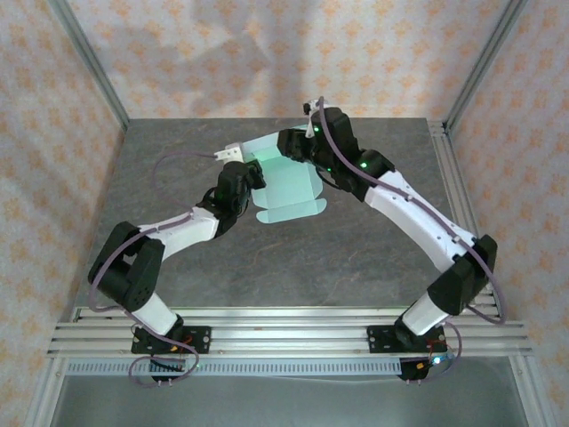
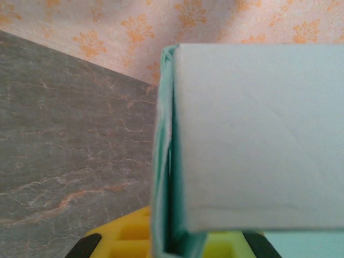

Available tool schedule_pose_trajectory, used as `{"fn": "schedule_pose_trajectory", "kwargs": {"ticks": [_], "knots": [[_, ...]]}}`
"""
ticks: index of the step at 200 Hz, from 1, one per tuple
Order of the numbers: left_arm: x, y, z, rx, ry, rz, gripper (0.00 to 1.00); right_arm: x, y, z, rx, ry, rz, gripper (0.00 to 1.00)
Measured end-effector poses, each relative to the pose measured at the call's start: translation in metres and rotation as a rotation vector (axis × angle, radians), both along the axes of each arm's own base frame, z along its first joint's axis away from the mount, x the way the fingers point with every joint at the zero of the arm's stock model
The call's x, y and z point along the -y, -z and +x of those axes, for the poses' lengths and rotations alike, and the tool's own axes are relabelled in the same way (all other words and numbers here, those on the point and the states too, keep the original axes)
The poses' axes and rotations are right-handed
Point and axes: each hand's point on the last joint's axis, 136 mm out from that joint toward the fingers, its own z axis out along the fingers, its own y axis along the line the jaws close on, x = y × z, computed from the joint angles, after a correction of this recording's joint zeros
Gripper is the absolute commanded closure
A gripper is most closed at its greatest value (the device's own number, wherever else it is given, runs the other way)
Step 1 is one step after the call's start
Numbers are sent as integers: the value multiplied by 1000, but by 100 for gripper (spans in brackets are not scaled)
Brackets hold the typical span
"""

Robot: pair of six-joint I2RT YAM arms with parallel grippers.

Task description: Fold the paper box

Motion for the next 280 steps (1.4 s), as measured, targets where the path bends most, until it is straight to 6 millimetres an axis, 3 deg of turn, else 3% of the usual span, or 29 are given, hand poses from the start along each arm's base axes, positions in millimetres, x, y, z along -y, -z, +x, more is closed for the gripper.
{"fn": "schedule_pose_trajectory", "kwargs": {"ticks": [26,81,203,233,246,266,280], "knots": [[2,-10,-5,21,2,39,100,-4,10,11,-44,10,-36,52],[-3,-4,-8,5,-1,99,100,15,27,28,-129,76,-18,53],[-2,4,-8,-16,1,109,100,9,44,28,-215,52,42,84],[-3,5,-8,-19,0,110,100,9,44,28,-220,53,49,99],[-3,5,-8,-23,1,112,100,9,44,28,-221,52,51,88],[-3,6,-8,-24,1,112,100,8,45,29,-213,43,53,57],[-3,8,-9,-38,1,120,100,6,46,27,-201,24,57,49]]}}
